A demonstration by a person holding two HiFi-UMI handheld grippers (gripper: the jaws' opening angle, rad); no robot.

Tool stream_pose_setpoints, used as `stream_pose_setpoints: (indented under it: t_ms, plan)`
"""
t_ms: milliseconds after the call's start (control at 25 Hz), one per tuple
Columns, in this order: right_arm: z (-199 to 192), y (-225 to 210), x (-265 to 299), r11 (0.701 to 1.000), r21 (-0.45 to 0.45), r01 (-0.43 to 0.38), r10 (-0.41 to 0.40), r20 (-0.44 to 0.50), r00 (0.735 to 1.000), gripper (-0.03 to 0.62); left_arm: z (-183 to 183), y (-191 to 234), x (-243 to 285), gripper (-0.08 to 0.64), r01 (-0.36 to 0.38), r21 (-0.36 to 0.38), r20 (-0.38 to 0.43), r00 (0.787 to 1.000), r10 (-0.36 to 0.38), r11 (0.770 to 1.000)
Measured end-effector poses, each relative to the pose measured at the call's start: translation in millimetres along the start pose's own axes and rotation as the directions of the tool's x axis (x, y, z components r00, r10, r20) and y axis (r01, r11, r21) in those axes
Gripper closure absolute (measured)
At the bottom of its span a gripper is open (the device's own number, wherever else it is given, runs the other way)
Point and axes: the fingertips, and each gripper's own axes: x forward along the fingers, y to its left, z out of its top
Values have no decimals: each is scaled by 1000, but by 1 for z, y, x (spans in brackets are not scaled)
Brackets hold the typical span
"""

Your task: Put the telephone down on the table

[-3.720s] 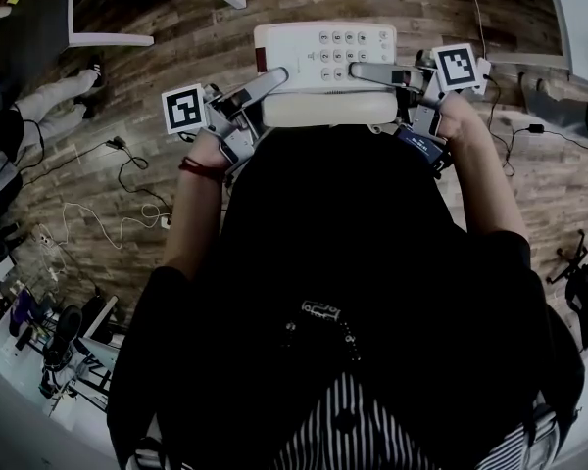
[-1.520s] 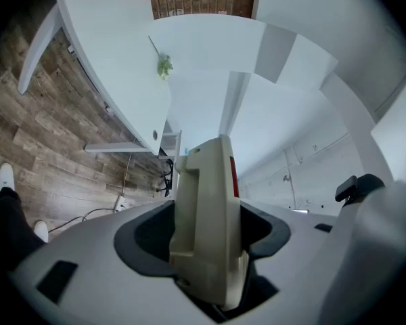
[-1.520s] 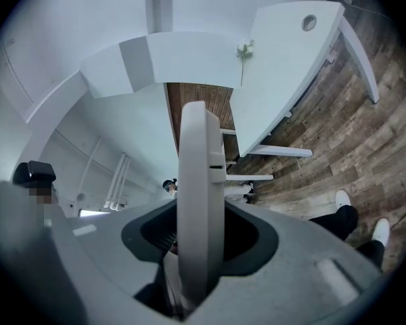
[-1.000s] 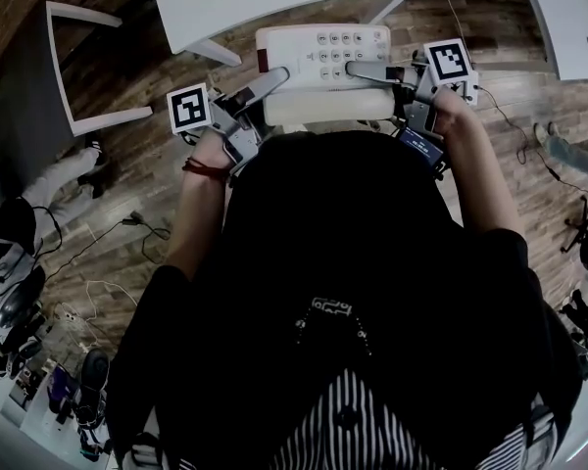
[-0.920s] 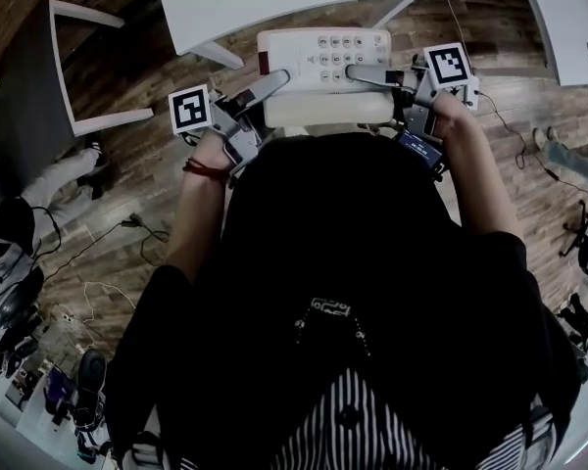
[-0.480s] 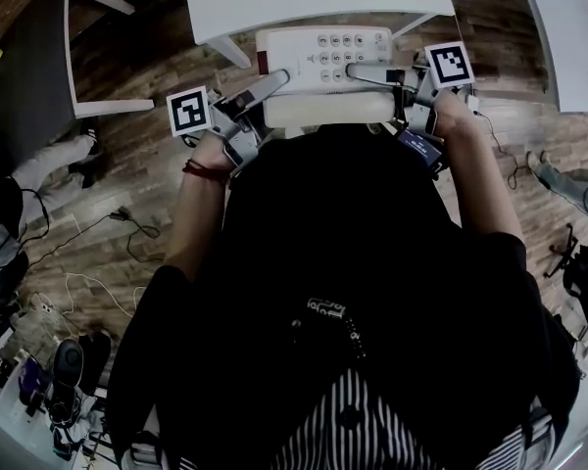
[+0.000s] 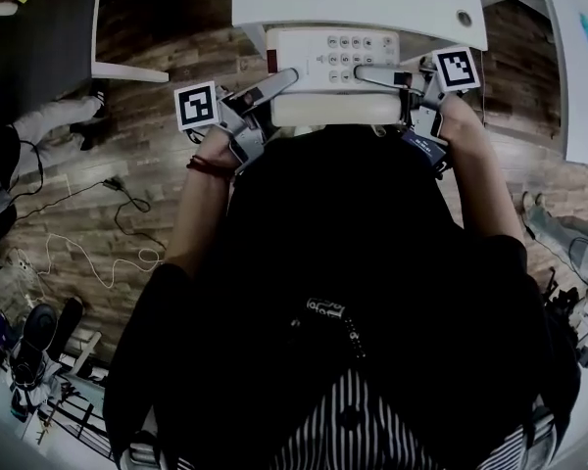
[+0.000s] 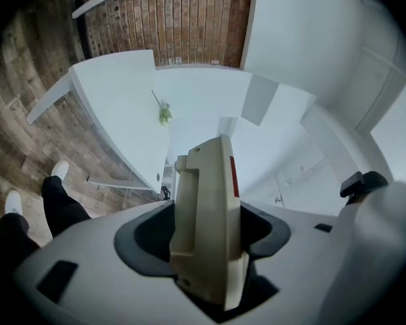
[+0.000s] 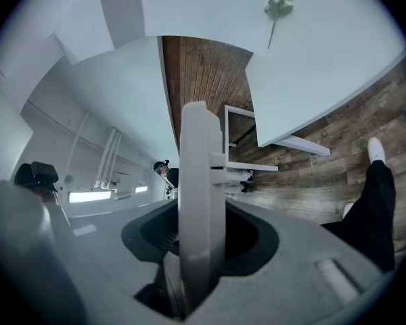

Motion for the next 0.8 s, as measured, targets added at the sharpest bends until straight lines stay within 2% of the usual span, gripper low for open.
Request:
stream_pose_setpoints:
  t_ms: [120, 200, 320, 440, 560, 680, 800]
  plan:
    - [18, 4, 36, 1000, 4, 6, -6, -34, 999, 426, 28, -3, -27, 295, 4, -7, 36, 999, -4, 1000]
    - [11, 6, 51, 1000, -15, 5, -6, -49, 999, 426, 26, -3, -44, 295, 13, 1, 54, 998, -13, 1000]
    - [-43, -12, 39, 999, -45, -13, 11, -47, 999, 426, -28, 20, -53, 295, 11, 30, 64, 998, -13, 1000]
    - [-89, -30, -8, 996, -73, -45, 42, -39, 998, 426, -86, 37, -25, 295, 0, 80, 56, 998, -4, 997]
    - [-109, -63, -27, 993, -94, -76, 71, -48, 996, 428, -112, 68, -12, 295, -15, 103, 57, 998, 9, 995]
    - [-71, -77, -30, 993, -86, -86, 81, -62, 995, 428, -80, 77, 6, 295, -34, 99, 75, 997, 26, 994]
    - [-31, -42, -47, 994, -75, -78, 73, -63, 995, 427, -53, 37, 34, 295, -29, 86, 79, 997, 23, 996]
